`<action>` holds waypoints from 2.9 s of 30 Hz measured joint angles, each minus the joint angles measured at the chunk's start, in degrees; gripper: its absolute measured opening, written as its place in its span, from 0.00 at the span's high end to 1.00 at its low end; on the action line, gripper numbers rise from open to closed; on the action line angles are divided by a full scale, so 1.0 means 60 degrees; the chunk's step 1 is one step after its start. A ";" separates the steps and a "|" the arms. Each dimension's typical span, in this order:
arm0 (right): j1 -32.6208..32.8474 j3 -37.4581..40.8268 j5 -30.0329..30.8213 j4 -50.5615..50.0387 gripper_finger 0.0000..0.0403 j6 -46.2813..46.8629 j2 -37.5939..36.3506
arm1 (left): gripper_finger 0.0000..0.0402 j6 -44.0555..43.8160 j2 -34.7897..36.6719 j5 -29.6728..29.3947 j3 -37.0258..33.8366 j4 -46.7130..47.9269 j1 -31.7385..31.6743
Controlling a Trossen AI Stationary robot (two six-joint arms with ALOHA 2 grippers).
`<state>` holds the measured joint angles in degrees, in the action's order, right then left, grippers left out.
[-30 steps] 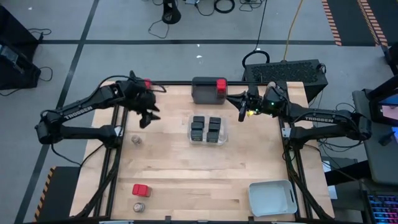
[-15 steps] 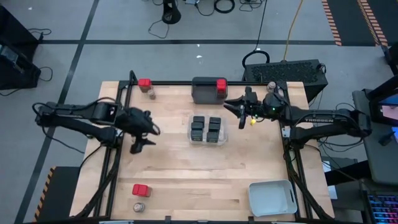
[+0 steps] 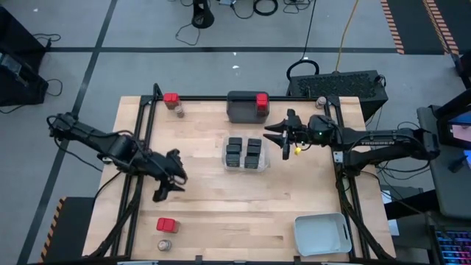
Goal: Sort spices by type
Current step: Put the red seasoning bottle into the gray bin
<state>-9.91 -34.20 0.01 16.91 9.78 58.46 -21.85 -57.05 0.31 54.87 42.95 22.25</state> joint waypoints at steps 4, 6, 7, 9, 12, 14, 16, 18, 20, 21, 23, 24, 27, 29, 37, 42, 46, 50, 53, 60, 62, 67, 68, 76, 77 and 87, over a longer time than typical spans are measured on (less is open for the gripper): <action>0.0211 0.0000 -0.0007 -0.0088 0.69 -0.0080 -0.0004 | 0.47 -0.0409 -0.0710 -0.0124 0.0000 -0.0345 0.0639; 0.0280 0.0000 -0.0011 -0.0074 0.69 -0.0169 -0.0004 | 0.47 -0.0597 -0.1131 -0.0159 -0.0003 -0.0243 0.0896; 0.0304 0.0000 -0.0010 -0.0075 0.69 -0.0230 -0.0004 | 0.47 -0.0635 -0.1320 -0.0157 -0.0004 -0.0214 0.1022; 0.0301 0.0000 -0.0015 -0.0082 0.69 -0.0310 -0.0004 | 0.47 -0.0796 -0.1669 -0.0099 -0.0004 -0.0249 0.1262; 0.0301 0.0000 -0.0011 -0.0073 0.69 -0.0317 -0.0004 | 0.47 -0.0999 -0.2032 0.0154 0.0117 -0.0206 0.1557; 0.0298 0.0000 -0.0011 -0.0080 0.69 -0.0318 -0.0004 | 0.47 -0.1333 -0.2078 0.0219 0.0220 -0.0215 0.1714; 0.0298 0.0000 -0.0011 -0.0075 0.69 -0.0319 -0.0004 | 0.47 -0.1660 -0.2078 0.0230 0.0297 -0.0246 0.1889; 0.0298 0.0000 -0.0011 -0.0080 0.69 -0.0317 -0.0004 | 0.47 -0.2003 -0.2080 0.0223 0.0302 -0.0175 0.2144; 0.0298 0.0000 -0.0011 -0.0080 0.70 -0.0277 -0.0004 | 0.47 -0.2545 -0.2078 0.0227 0.0302 0.0095 0.2508; 0.0298 0.0000 -0.0011 -0.0080 0.70 -0.0277 -0.0004 | 0.47 -0.2819 -0.2078 0.0230 0.0302 0.0268 0.2682; 0.0298 0.0000 -0.0011 -0.0080 0.70 -0.0293 -0.0004 | 0.47 -0.3332 -0.2119 0.0236 0.0302 0.0535 0.2999; 0.0298 0.0000 -0.0011 -0.0080 0.70 -0.0313 -0.0004 | 0.47 -0.3595 -0.2126 0.0228 0.0302 0.0627 0.3146; 0.0298 0.0000 -0.0011 -0.0080 0.70 -0.0346 -0.0004 | 0.47 -0.4139 -0.2129 0.0100 0.0302 0.0676 0.3485; 0.0298 0.0000 -0.0011 -0.0080 0.70 -0.0419 -0.0004 | 0.47 -0.4302 -0.2162 0.0037 0.0302 0.0683 0.3619; 0.0298 0.0000 -0.0009 -0.0083 0.70 -0.0499 -0.0004 | 0.47 -0.4305 -0.2351 -0.0003 0.0299 0.0680 0.3812; 0.0298 0.0000 -0.0011 -0.0084 0.70 -0.0667 -0.0004 | 0.47 -0.4305 -0.2483 0.0003 0.0299 0.0680 0.3812; 0.0298 0.0000 -0.0007 -0.0083 0.70 -0.0823 -0.0004 | 0.47 -0.4292 -0.2583 0.0111 0.0299 0.0683 0.3804; 0.0298 0.0000 -0.0007 -0.0082 0.70 -0.0827 -0.0004 | 0.47 -0.3604 -0.2720 0.0122 0.0295 0.0817 0.3804; 0.0298 0.0000 -0.0011 -0.0091 0.70 -0.0861 -0.0004 | 0.47 -0.3064 -0.2882 0.0133 0.0295 0.0806 0.3812; 0.0297 0.0000 -0.0011 -0.0099 0.70 -0.1112 -0.0004 | 0.47 -0.2989 -0.3396 0.0579 0.0291 0.0794 0.3820; 0.0298 0.0000 -0.0011 -0.0099 0.70 -0.1228 -0.0004 | 0.47 -0.3050 -0.3538 0.0900 0.0291 0.0791 0.3868; 0.0295 0.0000 -0.0011 -0.0099 0.70 -0.1358 -0.0005 | 0.47 -0.3280 -0.3689 0.1177 0.0291 0.0750 0.3885; 0.0296 0.0000 -0.0011 -0.0095 0.70 -0.1401 -0.0004 | 0.47 -0.3296 -0.3689 0.1174 0.0291 0.0749 0.3878; 0.0294 0.0000 -0.0011 -0.0099 0.70 -0.1464 -0.0004 | 0.47 -0.3293 -0.3748 0.1081 0.0291 0.0752 0.4149; 0.0294 0.0000 -0.0011 -0.0098 0.70 -0.1464 -0.0005 | 0.47 -0.3293 -0.3763 0.1076 0.0291 0.0745 0.4197; 0.0294 0.0000 -0.0011 -0.0092 0.70 -0.1497 -0.0007 | 0.47 -0.3302 -0.4087 0.0859 0.0291 0.0749 0.4314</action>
<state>-8.14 -34.20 -0.05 16.35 0.80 58.41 -41.66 -81.57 5.46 56.62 47.44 48.14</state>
